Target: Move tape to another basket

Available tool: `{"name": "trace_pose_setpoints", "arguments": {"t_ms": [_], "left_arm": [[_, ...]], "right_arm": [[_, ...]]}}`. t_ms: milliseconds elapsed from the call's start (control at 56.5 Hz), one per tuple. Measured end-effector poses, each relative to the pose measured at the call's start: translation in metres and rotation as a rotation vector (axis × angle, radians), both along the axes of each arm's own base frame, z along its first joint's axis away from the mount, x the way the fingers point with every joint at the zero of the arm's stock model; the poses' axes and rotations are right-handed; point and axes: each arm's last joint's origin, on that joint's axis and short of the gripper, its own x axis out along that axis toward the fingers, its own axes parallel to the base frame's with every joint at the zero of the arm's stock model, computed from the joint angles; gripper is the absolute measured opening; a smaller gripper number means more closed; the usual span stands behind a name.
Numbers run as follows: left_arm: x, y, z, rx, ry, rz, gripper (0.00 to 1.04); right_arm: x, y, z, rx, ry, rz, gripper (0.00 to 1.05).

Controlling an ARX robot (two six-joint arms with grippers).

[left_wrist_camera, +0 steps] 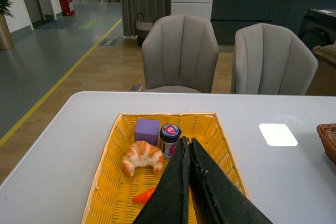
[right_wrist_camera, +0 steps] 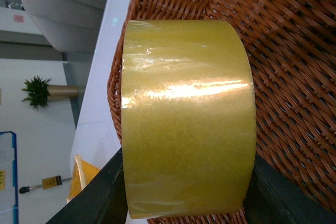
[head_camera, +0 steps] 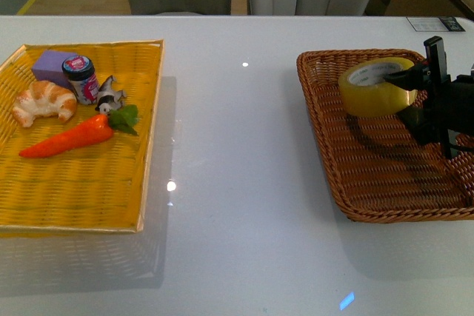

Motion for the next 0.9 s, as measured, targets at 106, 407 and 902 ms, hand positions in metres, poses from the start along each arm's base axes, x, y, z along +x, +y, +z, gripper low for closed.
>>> {"name": "trace_pose_setpoints", "arguments": {"t_ms": [106,407,902], "left_arm": [[-0.002,0.0,0.0,0.0,0.002,0.0,0.02],[-0.008,0.0,0.0,0.0,0.001,0.0,0.02],[-0.021,0.0,-0.004,0.0,0.018,0.0,0.02]], "right_arm": [[0.0,0.0,-0.002,0.0,0.013,-0.001,0.48],[-0.01,-0.002,-0.005,-0.004,0.039,-0.008,0.77],[-0.061,-0.024,0.067,-0.041,-0.123,-0.05,0.96]]}}
